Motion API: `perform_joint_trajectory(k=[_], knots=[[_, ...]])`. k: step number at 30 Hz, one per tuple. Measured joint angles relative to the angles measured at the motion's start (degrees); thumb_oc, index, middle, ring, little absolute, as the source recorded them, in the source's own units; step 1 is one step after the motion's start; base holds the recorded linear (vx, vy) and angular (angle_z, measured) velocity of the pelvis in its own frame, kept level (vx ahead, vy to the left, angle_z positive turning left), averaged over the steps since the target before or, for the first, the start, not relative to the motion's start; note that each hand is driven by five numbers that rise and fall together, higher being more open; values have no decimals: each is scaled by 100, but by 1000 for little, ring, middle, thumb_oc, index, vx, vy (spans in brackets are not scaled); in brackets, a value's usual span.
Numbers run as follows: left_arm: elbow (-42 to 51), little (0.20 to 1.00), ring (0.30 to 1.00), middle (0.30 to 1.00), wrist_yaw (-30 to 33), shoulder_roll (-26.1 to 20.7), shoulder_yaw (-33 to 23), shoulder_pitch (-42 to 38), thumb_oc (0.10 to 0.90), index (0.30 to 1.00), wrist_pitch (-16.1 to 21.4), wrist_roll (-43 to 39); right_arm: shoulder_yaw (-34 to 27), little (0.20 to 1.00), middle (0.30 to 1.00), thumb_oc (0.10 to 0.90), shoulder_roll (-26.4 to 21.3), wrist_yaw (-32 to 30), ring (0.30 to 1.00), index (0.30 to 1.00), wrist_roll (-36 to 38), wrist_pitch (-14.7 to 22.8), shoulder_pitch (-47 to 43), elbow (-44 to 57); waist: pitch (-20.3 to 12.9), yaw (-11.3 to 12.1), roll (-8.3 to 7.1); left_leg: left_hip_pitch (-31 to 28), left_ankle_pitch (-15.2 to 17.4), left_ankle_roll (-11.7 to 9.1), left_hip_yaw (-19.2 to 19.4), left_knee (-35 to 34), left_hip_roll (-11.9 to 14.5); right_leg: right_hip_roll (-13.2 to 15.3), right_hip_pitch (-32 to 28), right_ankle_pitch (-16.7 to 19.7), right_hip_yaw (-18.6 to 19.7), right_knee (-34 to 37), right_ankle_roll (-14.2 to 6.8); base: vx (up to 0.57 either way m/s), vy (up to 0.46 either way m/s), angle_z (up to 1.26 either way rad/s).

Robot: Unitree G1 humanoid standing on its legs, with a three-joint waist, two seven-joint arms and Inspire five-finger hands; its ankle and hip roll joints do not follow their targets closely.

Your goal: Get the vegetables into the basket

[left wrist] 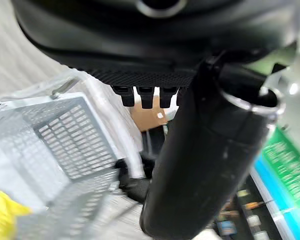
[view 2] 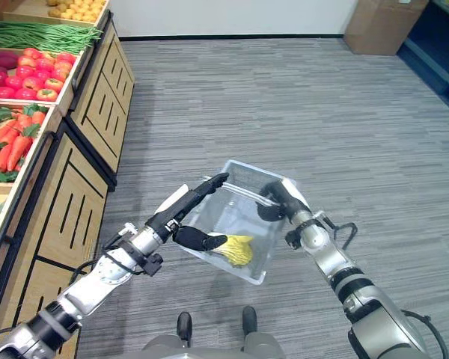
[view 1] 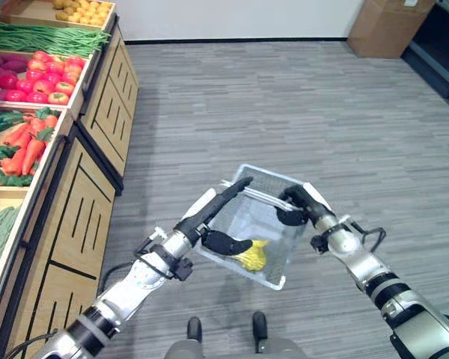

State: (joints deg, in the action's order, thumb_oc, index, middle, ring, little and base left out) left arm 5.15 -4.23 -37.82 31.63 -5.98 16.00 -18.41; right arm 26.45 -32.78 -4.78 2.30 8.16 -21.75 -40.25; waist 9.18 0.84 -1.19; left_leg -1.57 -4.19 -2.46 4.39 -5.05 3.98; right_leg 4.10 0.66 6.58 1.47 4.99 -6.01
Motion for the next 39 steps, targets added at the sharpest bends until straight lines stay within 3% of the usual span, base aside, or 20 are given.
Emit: perform_joint_trajectory(k=[1, 4, 7, 13, 18, 24, 31, 35, 39], knots=[[80, 1000, 1000, 1000, -225, -52, -32, 169, 900, 1000, -75, -558, -72, 300, 300, 400, 21, 0, 300, 300, -39, -9, 112, -277, -2, -11, 4, 1, -5, -4, -10, 0, 0, 0, -2, -4, -9, 0, 8, 0, 0, 0], [83, 1000, 1000, 1000, -456, -114, -101, 433, 900, 1000, -132, -1056, -365, 300, 300, 400, 24, -4, 300, 300, -210, -38, 404, -523, -11, -4, 22, 5, -7, -8, -25, 0, 0, -2, -5, -6, -19, 0, 11, 0, 0, 0], [37, 1000, 1000, 1000, -525, -127, -304, 710, 900, 1000, -207, -1275, -641, 300, 300, 400, 21, -39, 300, 300, -235, -45, 645, -641, -26, -18, 50, 4, -7, -8, -35, 0, 1, -1, -11, -10, -30, 1, 15, 0, 0, 0], [-958, 1000, 1000, 1000, -592, -96, -1078, 1510, 900, 1000, -303, -1301, -1690, 300, 300, 400, 0, -151, 300, 300, -190, -4, 1522, -992, -154, -19, 262, 12, 9, -22, -138, -27, 7, -7, -54, -50, -125, 26, 46, 0, -12, 9], [-2077, 1000, 1000, 1000, -498, 128, -1436, 1963, 900, 1000, -447, -799, -2116, 300, 300, 400, 26, -185, 300, 300, -7, 3, 2132, -1160, -197, -18, 328, 53, 21, -40, -225, -29, 18, -16, -58, -86, -198, 24, 57, 5, -10, 8], [-3995, 1000, 1000, 1000, -291, 902, -1706, 2130, 900, 1000, -447, 857, -2474, 300, 300, 400, 197, -136, 300, 300, 67, 125, 2705, -1359, -252, -53, 303, 101, 34, -27, -296, -28, 23, -18, -49, -116, -266, 26, 66, -3, -9, 5], [-6433, 1000, 1000, 1000, 400, 1877, -2178, 1612, 900, 1000, -499, 1865, -2575, 300, 300, 400, 592, -128, 300, 300, 219, 121, 2899, -1654, -484, -61, 209, 192, 53, -25, -327, -29, 27, -21, 24, -143, -304, 23, 75, -2, -1, 2], [-7603, 1000, 1000, 1000, 757, 2274, -2586, 1328, 900, 1000, -603, 2008, -2597, 300, 300, 400, 788, -171, 300, 300, 247, 162, 2899, -1764, -528, -107, 138, 206, 69, -49, -320, -28, 24, -18, 36, -138, -303, 28, 83, 0, 0, 0], [-7745, 1000, 1000, 1000, 893, 2358, -2675, 1334, 900, 1000, -665, 2007, -2554, 300, 300, 400, 864, -186, 300, 300, 271, 162, 2898, -1805, -528, -93, 119, 194, 71, -49, -312, -28, 26, -20, 37, -147, -298, 28, 77, 0, 0, 0]])
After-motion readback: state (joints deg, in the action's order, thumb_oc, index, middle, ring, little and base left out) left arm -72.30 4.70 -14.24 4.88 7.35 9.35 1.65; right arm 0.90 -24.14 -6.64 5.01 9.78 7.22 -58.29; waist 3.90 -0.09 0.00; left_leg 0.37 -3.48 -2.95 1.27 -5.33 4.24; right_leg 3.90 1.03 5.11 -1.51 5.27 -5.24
